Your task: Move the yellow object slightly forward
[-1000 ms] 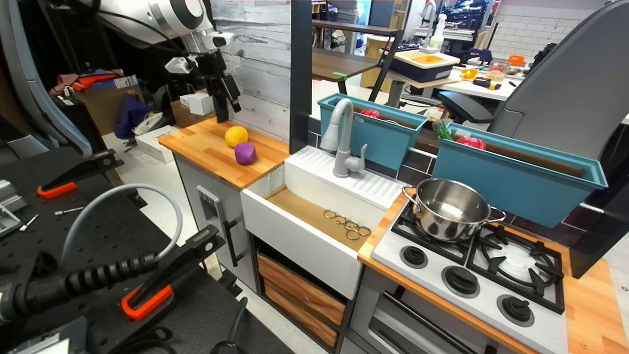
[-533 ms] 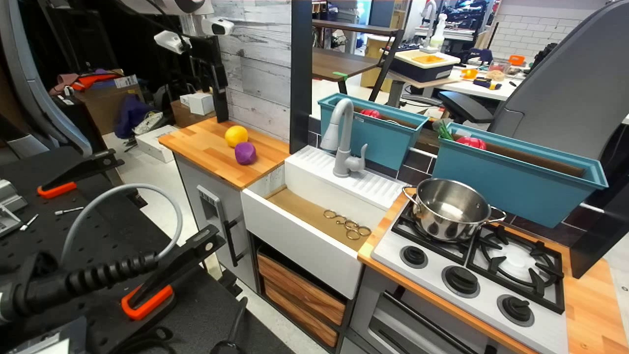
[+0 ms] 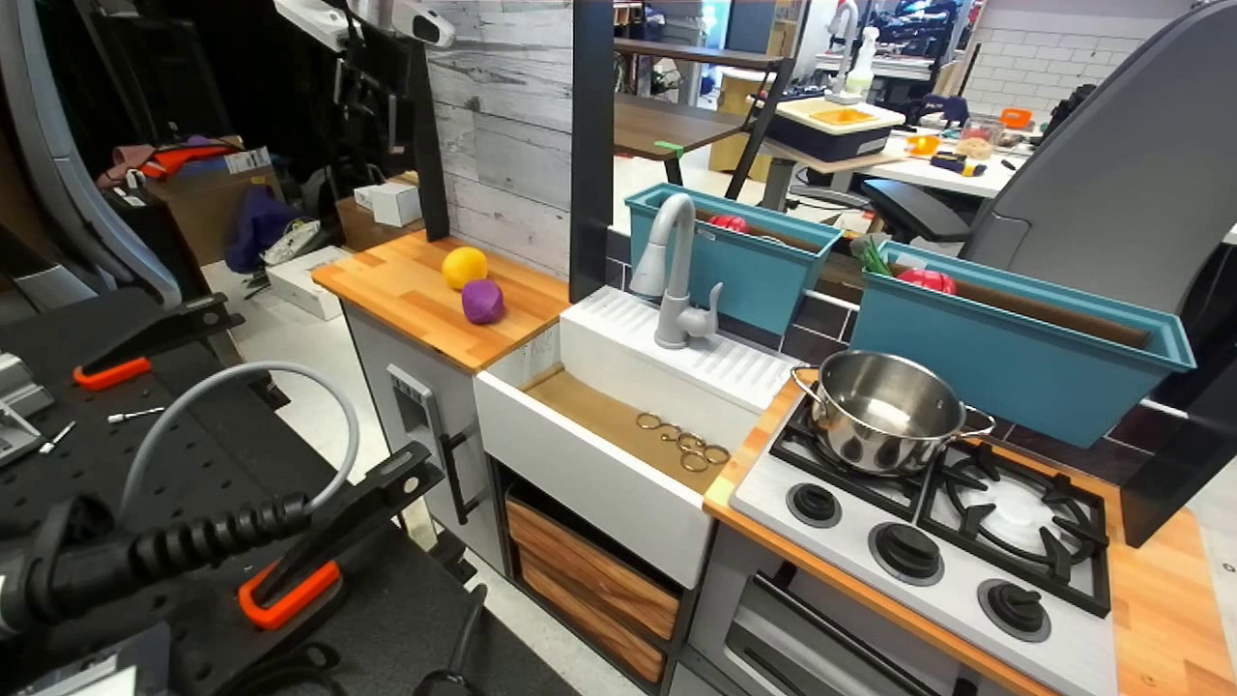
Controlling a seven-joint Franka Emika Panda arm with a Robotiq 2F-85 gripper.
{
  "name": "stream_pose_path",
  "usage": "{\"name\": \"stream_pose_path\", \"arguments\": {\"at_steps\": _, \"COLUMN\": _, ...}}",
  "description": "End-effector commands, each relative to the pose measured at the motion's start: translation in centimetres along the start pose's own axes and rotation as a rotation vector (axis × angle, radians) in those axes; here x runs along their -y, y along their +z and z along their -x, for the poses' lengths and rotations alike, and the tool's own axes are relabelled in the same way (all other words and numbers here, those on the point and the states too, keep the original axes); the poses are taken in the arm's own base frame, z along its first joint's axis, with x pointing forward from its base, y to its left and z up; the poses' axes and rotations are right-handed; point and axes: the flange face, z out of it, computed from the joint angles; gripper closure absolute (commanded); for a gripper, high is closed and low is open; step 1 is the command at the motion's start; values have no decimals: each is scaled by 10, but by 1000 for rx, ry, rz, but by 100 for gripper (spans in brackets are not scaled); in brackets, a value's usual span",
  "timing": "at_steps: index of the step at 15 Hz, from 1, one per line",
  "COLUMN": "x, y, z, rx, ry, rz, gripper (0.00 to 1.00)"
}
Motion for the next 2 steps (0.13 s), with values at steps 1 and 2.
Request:
{"name": "stream_pose_path", "arguments": {"at_steps": 1, "x": 0, "y": 0, "z": 2, "rx": 8, "ry": -3, "rz": 1, "gripper": 0}}
{"name": "stream_pose_path", "arguments": {"at_steps": 2, "x": 0, "y": 1, "z": 4, "rx": 14, "ry": -5, "rz": 4, "gripper": 0}}
